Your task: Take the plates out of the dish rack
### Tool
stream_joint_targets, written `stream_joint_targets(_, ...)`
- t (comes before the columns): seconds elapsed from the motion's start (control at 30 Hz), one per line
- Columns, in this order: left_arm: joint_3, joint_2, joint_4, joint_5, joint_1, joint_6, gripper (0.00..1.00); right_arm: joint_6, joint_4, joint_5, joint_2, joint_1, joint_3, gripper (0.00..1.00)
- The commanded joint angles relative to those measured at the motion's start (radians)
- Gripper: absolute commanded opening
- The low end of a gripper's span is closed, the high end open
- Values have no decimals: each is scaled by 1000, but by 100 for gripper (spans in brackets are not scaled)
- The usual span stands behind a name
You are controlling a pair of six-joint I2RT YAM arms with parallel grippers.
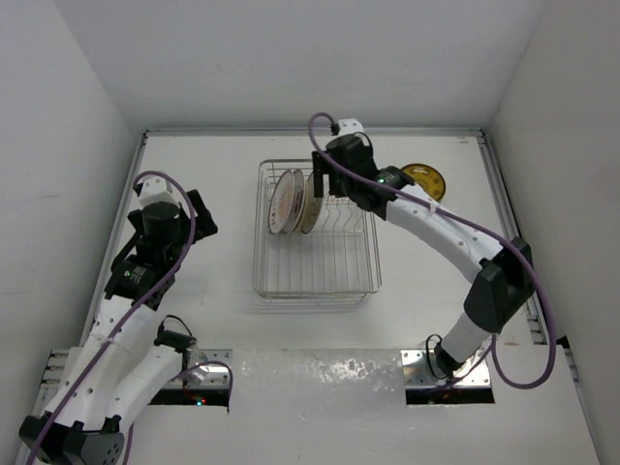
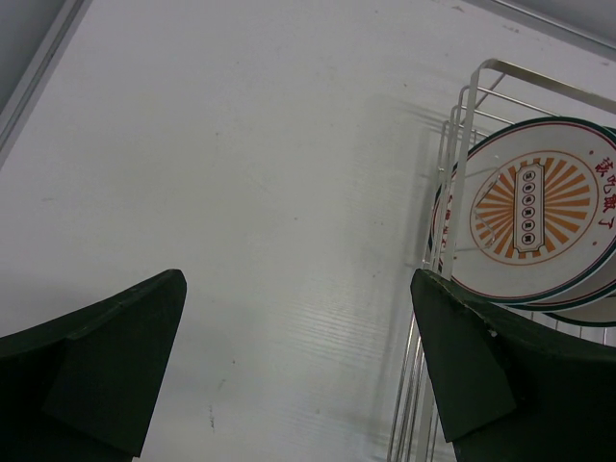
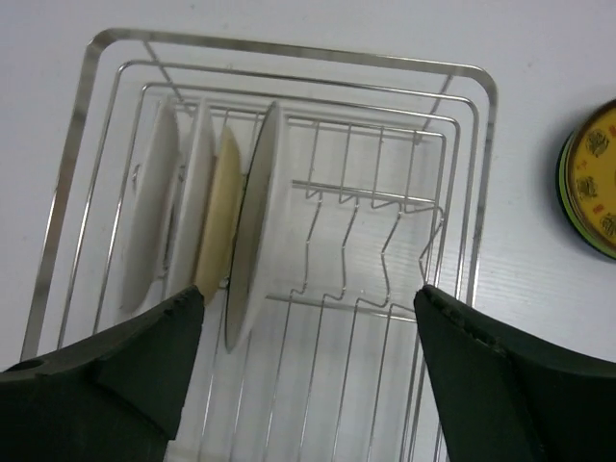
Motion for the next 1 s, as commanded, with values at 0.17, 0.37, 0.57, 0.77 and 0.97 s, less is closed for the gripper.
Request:
stream_joint_targets(0.17,1,-16,33,3,7,15,100,-56,-169,240,206,112,258,64)
stream_joint_targets(0.37,-2,-30,36,10,7,18,100,-31,-219,221,365,113,393,45)
stream_joint_targets(0.57,-2,-37,41,20,7,19,100,9,-224,279,395,116,407,13)
stream_joint_targets(0.77,-2,-44,39,17,7,19,100,51,-253,364,365,115,422,0)
stream_joint_targets(0.97,9,-30,36,16,7,19,100,32,-347,479,351,115,615,0)
